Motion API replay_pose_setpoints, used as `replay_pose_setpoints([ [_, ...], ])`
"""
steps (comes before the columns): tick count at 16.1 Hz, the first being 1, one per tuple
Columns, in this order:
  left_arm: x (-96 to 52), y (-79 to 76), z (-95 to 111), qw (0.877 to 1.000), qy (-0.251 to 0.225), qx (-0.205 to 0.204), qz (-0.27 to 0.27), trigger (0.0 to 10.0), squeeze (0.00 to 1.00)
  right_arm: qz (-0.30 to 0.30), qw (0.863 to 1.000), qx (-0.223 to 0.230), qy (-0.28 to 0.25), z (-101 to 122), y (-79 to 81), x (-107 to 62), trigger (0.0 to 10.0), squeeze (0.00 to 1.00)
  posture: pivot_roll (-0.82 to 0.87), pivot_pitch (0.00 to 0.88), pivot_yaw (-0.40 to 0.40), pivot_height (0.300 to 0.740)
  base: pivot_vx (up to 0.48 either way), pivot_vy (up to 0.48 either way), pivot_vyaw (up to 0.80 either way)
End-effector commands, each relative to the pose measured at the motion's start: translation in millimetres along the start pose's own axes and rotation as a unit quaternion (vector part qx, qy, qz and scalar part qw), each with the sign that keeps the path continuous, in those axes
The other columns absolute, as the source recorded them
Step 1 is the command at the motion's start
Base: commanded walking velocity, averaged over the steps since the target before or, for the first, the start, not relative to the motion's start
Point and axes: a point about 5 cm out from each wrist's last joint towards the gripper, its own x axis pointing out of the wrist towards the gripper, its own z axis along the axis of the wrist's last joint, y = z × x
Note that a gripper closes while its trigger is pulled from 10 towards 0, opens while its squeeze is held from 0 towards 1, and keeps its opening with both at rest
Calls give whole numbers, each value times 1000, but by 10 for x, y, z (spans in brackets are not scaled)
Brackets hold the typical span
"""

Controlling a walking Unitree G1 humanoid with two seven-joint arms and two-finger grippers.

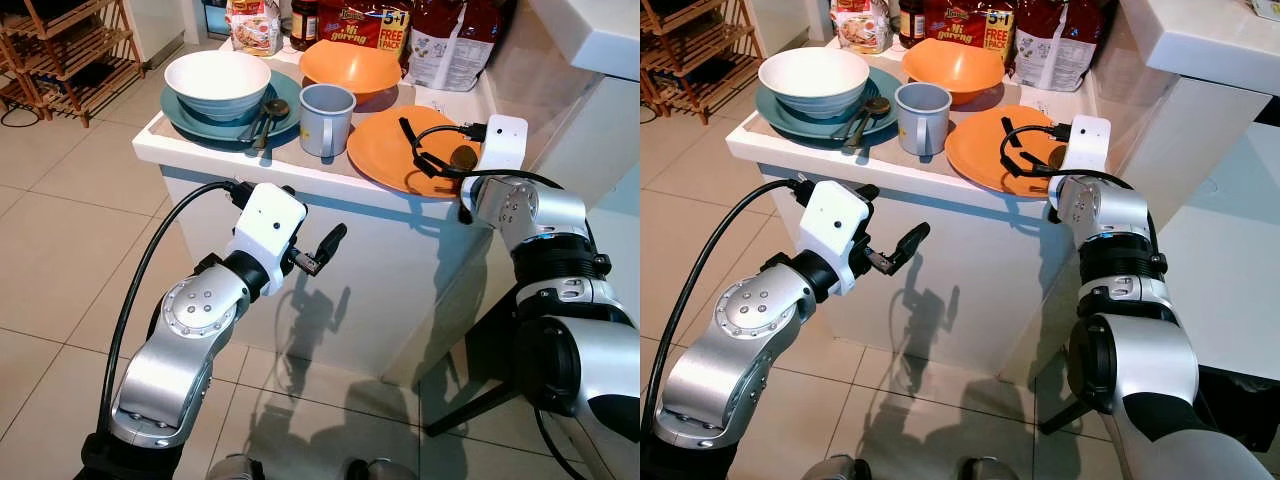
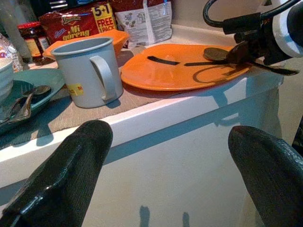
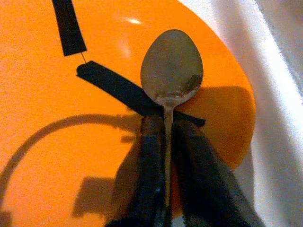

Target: Setting the table

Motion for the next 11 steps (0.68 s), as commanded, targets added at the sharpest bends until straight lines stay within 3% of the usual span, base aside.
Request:
replay_pose_setpoints([
  [1, 6, -40, 48, 1000, -7, 4, -13, 10000, 988, 0, 1000, -2, 0, 36, -7, -1, 0, 0, 38, 90, -74, 740, 0, 0, 0],
  [8, 5, -37, 49, 1000, -7, 8, -12, 10000, 984, 1, 1000, 1, -10, 72, -14, -8, 0, 0, 40, 84, -71, 740, 0, 0, 0],
  [11, -3, 34, 86, 1000, -17, 8, 18, 10000, 996, 40, 995, 14, -95, 377, 101, -182, 0, 0, 40, 84, -70, 740, 0, 0, 0],
])
